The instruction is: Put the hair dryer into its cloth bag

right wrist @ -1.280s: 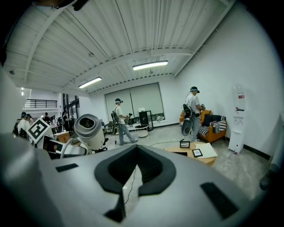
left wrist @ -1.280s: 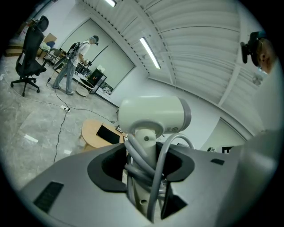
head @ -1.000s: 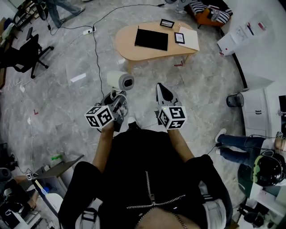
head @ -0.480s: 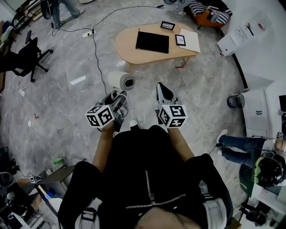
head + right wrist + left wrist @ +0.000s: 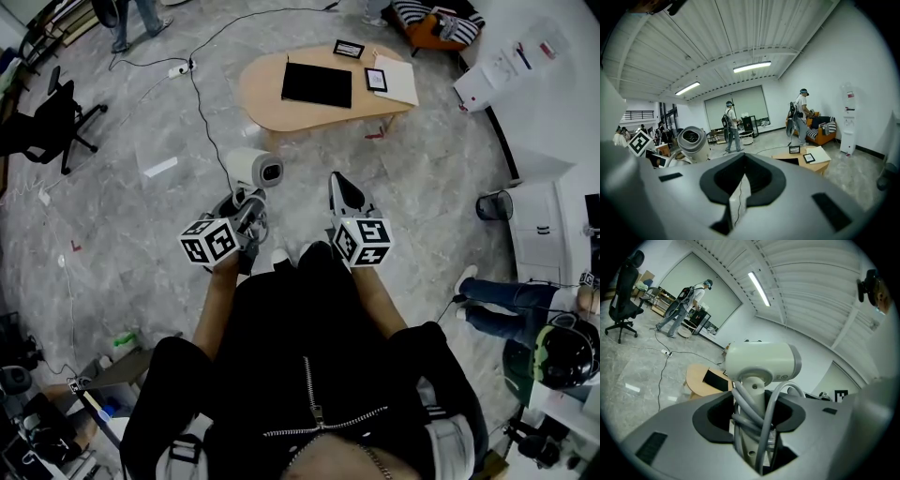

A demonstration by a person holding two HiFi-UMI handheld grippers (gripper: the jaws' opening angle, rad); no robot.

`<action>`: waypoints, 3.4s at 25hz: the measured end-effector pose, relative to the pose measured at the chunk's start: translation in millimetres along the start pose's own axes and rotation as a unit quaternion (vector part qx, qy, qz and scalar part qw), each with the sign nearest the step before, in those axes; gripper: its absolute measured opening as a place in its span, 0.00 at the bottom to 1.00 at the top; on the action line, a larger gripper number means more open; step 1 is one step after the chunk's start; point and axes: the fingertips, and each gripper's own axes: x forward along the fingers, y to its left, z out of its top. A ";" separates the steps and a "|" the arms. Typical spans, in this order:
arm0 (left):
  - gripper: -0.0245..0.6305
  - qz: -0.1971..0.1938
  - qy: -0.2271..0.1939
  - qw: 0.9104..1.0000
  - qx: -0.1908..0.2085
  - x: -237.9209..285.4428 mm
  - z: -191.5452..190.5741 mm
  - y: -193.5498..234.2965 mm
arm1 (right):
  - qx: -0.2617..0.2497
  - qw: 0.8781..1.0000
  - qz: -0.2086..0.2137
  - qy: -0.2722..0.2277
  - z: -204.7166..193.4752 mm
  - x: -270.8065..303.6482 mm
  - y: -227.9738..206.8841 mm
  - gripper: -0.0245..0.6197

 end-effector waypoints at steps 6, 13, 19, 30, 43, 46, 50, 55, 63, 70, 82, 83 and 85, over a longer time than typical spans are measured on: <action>0.36 0.000 0.006 1.000 0.000 10.5 0.2 0.9 | 0.003 1.000 -0.001 0.000 -0.3 7.0 -6.6 0.05; 0.36 0.010 0.008 1.000 -0.006 40.3 13.3 2.6 | 0.014 1.000 0.007 0.000 11.9 35.2 -30.3 0.05; 0.36 0.018 0.007 1.000 -0.010 62.7 33.1 6.8 | 0.010 1.000 0.022 -0.001 29.5 63.8 -40.0 0.05; 0.36 0.040 -0.013 0.999 -0.020 100.6 58.2 9.9 | 0.018 0.998 0.064 -0.012 52.4 96.0 -63.1 0.05; 0.36 0.070 -0.032 0.997 -0.026 116.4 58.9 3.9 | 0.018 0.997 0.076 0.014 49.8 111.4 -101.8 0.05; 0.36 0.073 -0.030 0.996 -0.028 118.4 58.0 3.9 | 0.012 0.996 0.084 0.022 47.6 115.3 -97.7 0.05; 0.36 0.074 -0.027 0.996 -0.032 124.6 59.4 5.9 | 0.006 0.996 0.089 0.030 47.7 123.4 -97.4 0.05; 0.36 0.072 -0.021 0.997 -0.028 132.9 70.4 13.4 | 0.000 0.995 0.089 0.033 52.5 138.7 -97.0 0.05; 0.36 0.062 -0.018 0.997 -0.037 151.2 92.0 34.3 | 0.015 0.993 0.111 0.029 59.5 166.3 -87.8 0.05; 0.36 0.047 -0.013 0.998 -0.039 172.3 122.2 61.3 | 0.001 0.995 0.098 0.027 72.0 209.2 -82.8 0.05; 0.36 0.021 0.008 0.999 -0.025 203.8 174.3 106.7 | 0.011 0.998 0.051 0.034 82.1 275.1 -82.4 0.05; 0.36 0.018 0.011 1.000 -0.022 206.0 176.2 109.4 | 0.014 0.998 0.048 0.036 80.8 279.1 -82.6 0.05; 0.36 0.011 0.018 1.000 -0.016 209.5 179.0 114.5 | 0.020 0.998 0.041 0.039 78.1 286.5 -82.7 0.05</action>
